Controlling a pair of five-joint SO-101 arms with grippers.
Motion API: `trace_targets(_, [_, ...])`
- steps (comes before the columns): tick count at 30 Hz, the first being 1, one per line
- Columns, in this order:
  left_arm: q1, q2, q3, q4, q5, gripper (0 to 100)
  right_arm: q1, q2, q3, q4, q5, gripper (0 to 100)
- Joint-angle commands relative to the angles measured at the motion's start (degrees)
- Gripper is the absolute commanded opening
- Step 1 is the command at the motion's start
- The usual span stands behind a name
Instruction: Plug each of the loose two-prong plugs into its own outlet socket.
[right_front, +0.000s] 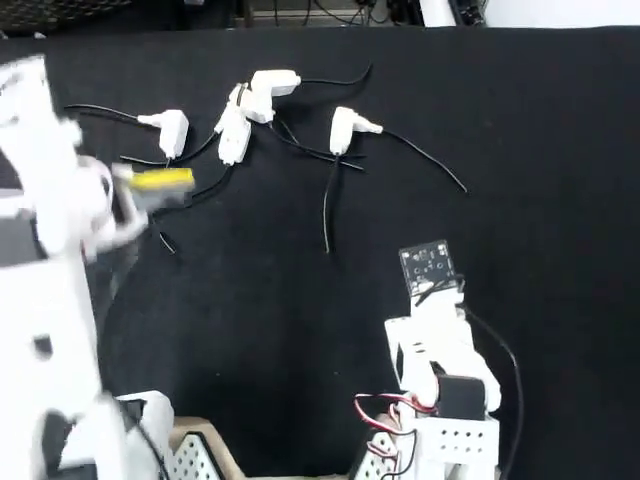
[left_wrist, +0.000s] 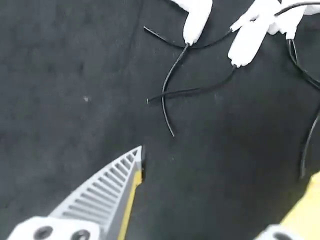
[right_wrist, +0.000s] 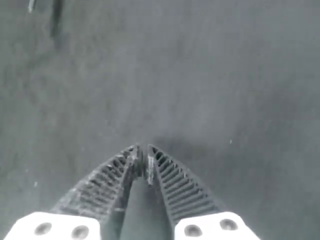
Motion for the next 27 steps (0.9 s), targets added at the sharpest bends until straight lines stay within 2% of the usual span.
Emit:
trace_targets(1, [0.04,-24.35,27.12,-11.52,-1.23,48,-0.79,-1.98,0.22,1.85,0.09,1.4])
trace_targets(6, [-0.40,-45.27,50.68,-21.19,-5.80,48,-0.79,-1.98,0.22,1.85,0.09,1.4])
trace_targets(11, [-0.13,-64.62,66.95,-21.54,-7.38,48,-0.79,-1.98,0.31,1.85,0.09,1.4])
trace_targets(17, [-0.22,-61.36,72.13,-25.85,-7.56,48,-0.88,-1.98,0.31,1.76,0.09,1.4])
trace_targets(22, [-0.48,-64.18,81.71,-31.74,-7.65,48,-0.88,-1.98,0.31,1.76,0.09,1.4])
trace_targets(27, [-0.48,-64.79,85.23,-29.98,-7.74,48,-0.88,-1.98,0.31,1.76,0.09,1.4])
